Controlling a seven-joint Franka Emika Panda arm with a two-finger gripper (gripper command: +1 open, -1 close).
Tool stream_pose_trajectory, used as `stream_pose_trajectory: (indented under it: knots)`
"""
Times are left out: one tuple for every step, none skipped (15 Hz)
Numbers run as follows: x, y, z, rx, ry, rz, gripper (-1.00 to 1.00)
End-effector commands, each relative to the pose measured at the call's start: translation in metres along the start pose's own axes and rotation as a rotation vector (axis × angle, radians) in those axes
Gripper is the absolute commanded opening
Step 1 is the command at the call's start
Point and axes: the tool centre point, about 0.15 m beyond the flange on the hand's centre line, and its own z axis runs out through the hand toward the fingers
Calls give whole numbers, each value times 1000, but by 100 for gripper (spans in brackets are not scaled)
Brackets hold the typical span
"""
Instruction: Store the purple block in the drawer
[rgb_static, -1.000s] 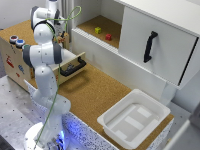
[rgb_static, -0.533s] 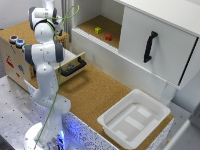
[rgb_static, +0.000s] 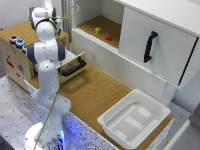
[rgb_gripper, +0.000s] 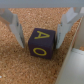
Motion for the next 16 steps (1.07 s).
stream_pose_trajectory:
  knots:
    - [14,0,-21,-133,-92,45,-100]
    - [10,5,-26,-137,-89,59,-100]
    - [2,12,-34,-140,-83,71,-100]
    - [-5,18,-41,-148,-76,84,-100]
    - [-13,25,-47,-156,-72,94,-100]
    - [-26,35,-53,-163,-64,98,-100]
    - [-40,44,-56,-160,-59,89,-100]
    - [-52,54,-57,-161,-57,81,-100]
    - [-64,65,-56,-142,-58,78,-100]
    - [-81,81,-56,-128,-52,73,-100]
    - [-94,95,-53,-104,-51,68,-100]
    - [-106,105,-49,-92,-56,47,-100]
    - [-119,114,-44,-89,-59,-1,-100]
    - [-129,122,-38,-83,-70,-36,-100]
    - [-136,128,-34,-79,-70,-65,-100]
    - [-142,133,-30,-70,-71,-97,-100]
